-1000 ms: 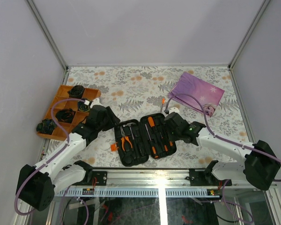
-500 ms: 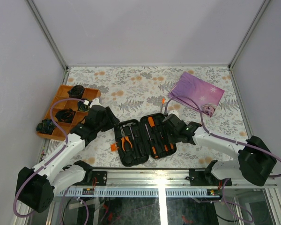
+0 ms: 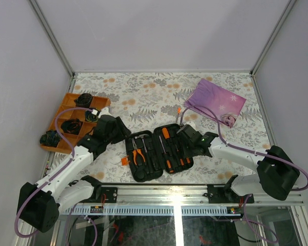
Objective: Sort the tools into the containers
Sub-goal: Place the screwdriver in the storage box.
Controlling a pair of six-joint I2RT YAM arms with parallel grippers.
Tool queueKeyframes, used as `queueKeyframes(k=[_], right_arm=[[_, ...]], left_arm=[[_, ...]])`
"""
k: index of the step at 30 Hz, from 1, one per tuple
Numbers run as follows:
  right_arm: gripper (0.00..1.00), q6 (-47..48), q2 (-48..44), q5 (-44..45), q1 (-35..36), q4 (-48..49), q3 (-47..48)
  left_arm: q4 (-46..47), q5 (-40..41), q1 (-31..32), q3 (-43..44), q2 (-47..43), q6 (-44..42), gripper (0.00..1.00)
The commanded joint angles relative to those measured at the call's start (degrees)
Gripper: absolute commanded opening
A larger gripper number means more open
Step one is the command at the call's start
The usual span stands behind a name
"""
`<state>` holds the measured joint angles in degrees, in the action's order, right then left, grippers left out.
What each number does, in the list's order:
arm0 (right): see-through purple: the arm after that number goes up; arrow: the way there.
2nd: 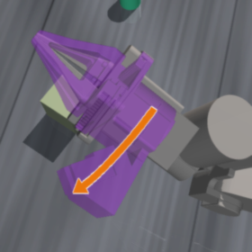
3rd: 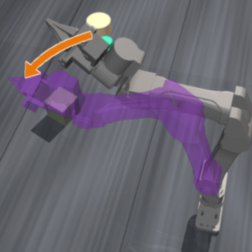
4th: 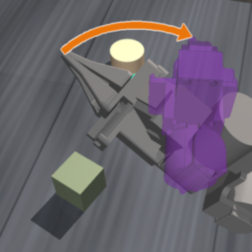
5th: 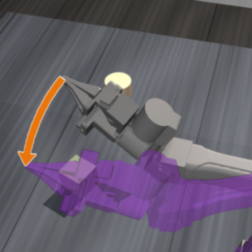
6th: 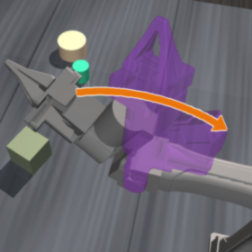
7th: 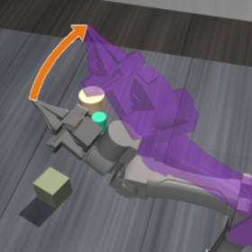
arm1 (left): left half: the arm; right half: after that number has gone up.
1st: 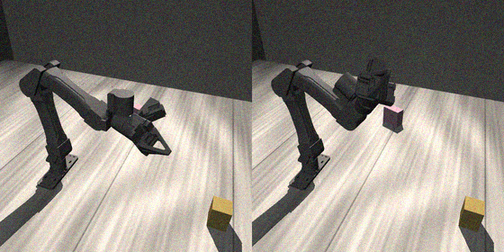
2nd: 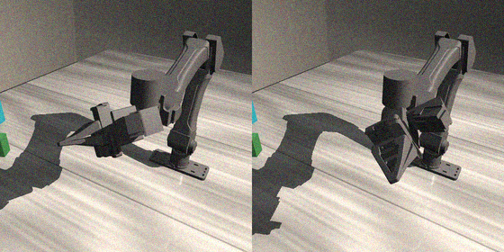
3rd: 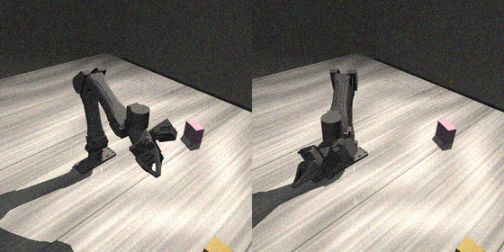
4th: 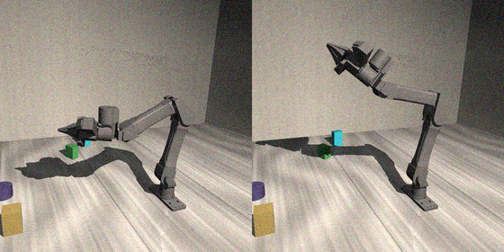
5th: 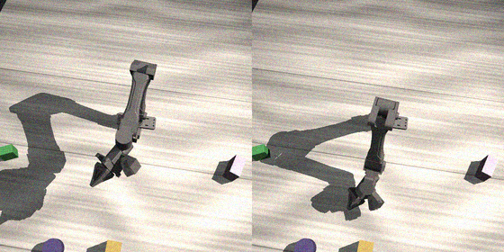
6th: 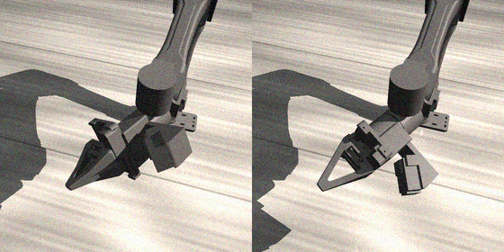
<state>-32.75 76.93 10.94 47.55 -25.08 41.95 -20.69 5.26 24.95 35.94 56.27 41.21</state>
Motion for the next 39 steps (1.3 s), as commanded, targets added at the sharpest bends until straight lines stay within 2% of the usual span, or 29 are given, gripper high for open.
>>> queueKeyframes(k=[1, 6, 11, 14, 39], right_arm=[[0.39, 0.8, -2.0, 1.3, -0.4, -2.3, 3.2], [0.4, 2.4, -4.0, 1.8, -0.4, -2.5, 4.8], [0.24, 3.3, -3.4, 1.7, -0.4, -1.5, 5.3], [0.19, 3.7, -2.0, 1.9, -0.4, -1.4, 6.1], [0.17, 6.5, 5.7, 2.1, -2.2, -0.2, 7.7]], left_arm=[[-0.9, 1.2, -0.3, 1.0, -1.0, -0.5, 0.52], [-1.7, 2.5, -0.3, 0.8, -1.3, -0.4, 0.52], [-1.7, 2.5, -0.3, 0.7, -1.0, -0.4, 0.52], [-1.7, 2.2, -0.3, 0.7, -0.9, -0.3, 0.52], [-1.4, 1.4, -0.3, 0.6, 0.1, -0.8, 0.51]])
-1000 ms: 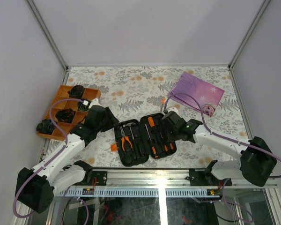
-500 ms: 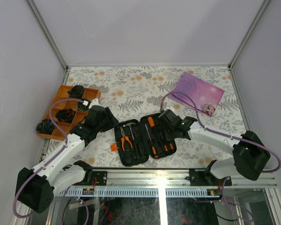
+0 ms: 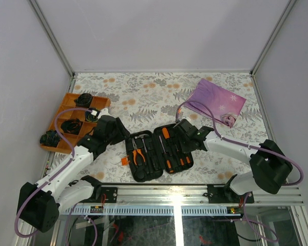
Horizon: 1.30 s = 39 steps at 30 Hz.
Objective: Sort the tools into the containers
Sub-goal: Place the screwdriver in the storage box.
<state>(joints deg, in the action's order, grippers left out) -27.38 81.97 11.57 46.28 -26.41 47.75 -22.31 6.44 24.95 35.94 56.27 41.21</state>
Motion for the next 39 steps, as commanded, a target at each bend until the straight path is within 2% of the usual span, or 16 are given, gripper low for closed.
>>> queueKeyframes(k=[1, 10, 22, 33, 39], right_arm=[[0.17, 1.2, 0.8, 1.3, -1.1, 1.2, 1.8], [0.15, 1.7, 3.1, -0.2, -1.8, 2.4, 1.3], [0.12, 1.0, 4.3, -3.2, -1.9, -0.9, 0.8], [0.0, 0.6, 9.2, -7.3, -1.9, -4.6, 0.5], [0.0, -0.9, 12.0, -10.4, -2.0, -4.3, -0.4]], left_arm=[[0.2, 0.2, -0.3, 0.6, 0.1, -0.9, 0.51], [0.3, -0.2, -0.3, 0.7, 0.8, -1.0, 0.51], [0.2, -0.2, -0.4, 0.9, 1.3, -1.3, 0.51], [0.0, -1.9, -0.3, 1.5, 2.7, -1.7, 0.5], [0.3, -2.9, -0.3, 2.0, 4.5, -2.1, 0.49]])
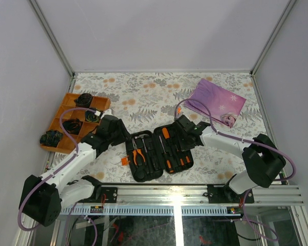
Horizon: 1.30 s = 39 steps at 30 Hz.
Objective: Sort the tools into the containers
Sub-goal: Place the screwdriver in the storage box.
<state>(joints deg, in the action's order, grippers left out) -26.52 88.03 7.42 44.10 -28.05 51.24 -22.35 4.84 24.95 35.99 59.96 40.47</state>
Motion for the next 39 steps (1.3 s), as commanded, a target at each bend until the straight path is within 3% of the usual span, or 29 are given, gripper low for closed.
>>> queueKeyframes(k=[1, 15, 22, 29, 36, 39], right_arm=[[0.0, -2.0, 6.3, -6.5, 0.2, -2.6, -4.1], [0.0, -4.1, 12.0, -5.5, -0.2, -2.1, -5.9], [0.01, -2.7, 1.2, -1.5, -0.4, -4.5, -0.7], [0.26, -0.1, -13.3, 2.3, -0.4, 0.2, 4.6], [0.38, 0.5, -22.8, 8.8, -0.4, 4.0, 1.8], [0.48, -1.2, -26.0, 14.5, -1.1, 3.9, -0.5]], left_arm=[[0.5, -1.3, -0.3, 2.0, 1.1, -1.4, 0.49], [1.8, -2.8, -0.4, 2.4, 4.7, -2.3, 0.46], [1.6, -3.0, -0.3, 2.9, 4.7, -2.6, 0.46], [0.4, -2.9, -0.3, 4.7, 4.0, -3.0, 0.48], [-1.2, -1.6, -0.4, 9.0, 6.2, -4.3, 0.55], [-2.1, -1.5, -0.4, 11.3, 8.6, -4.7, 0.59]])
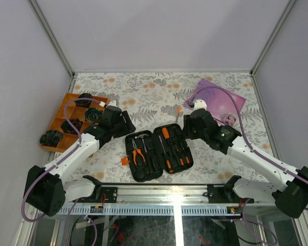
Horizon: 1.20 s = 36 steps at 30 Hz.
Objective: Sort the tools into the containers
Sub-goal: Place the screwdriver in the storage box, then pick up the utility knife at the center of the board.
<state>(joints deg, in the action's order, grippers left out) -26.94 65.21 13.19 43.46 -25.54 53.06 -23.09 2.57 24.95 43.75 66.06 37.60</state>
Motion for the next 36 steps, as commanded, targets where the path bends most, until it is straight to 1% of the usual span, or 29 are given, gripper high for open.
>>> queueKeyframes(k=[1, 5, 7, 11, 13, 16, 21, 27, 30, 33, 36], right_arm=[[0.5, -0.9, -4.0, 9.2, -1.3, 1.7, -3.0], [0.54, -0.5, -4.7, 4.7, -7.2, 3.2, -4.5], [0.55, 0.3, -3.5, 2.6, -9.6, 4.6, -4.5], [0.58, 0.2, 0.9, -2.4, -12.7, 10.7, -4.4], [0.59, -0.5, 4.3, -3.5, -12.9, 13.7, -3.2], [0.6, -1.9, 9.6, -3.0, -12.9, 16.6, -0.4], [0.6, -3.7, 17.9, -1.0, -13.2, 20.2, 3.5], [0.61, -5.0, 28.9, -0.8, -13.9, 19.6, 10.3], [0.61, -5.1, 34.2, -0.8, -13.9, 17.4, 14.9], [0.6, -5.1, 38.8, -0.8, -13.9, 14.9, 19.1], [0.6, -4.2, 43.0, -1.2, -13.9, 11.5, 23.8]], left_arm=[[-1.7, 0.6, -0.4, 4.3, 3.3, -2.0, 0.59], [-2.8, -0.3, -0.4, 6.6, 5.5, -2.7, 0.64], [-3.2, -1.8, -0.4, 7.4, 5.8, -3.9, 0.73], [-5.1, -7.9, -0.4, 9.2, 4.9, -8.5, 0.73], [-6.5, -7.3, -0.5, 8.8, 2.6, -10.1, 0.74], [-7.9, -4.9, -0.4, 7.6, -0.9, -12.2, 0.75], [-9.0, -1.6, -0.4, 5.0, -3.2, -15.1, 0.75], [-9.8, -1.3, -0.4, 4.7, -3.3, -15.5, 0.74], [-10.1, 1.5, -0.5, 4.4, -3.6, -15.0, 0.72], [-10.5, 2.3, -0.2, 4.3, -3.4, -14.7, 0.7], [-11.4, 4.2, 0.6, 4.4, -3.1, -14.4, 0.7]])
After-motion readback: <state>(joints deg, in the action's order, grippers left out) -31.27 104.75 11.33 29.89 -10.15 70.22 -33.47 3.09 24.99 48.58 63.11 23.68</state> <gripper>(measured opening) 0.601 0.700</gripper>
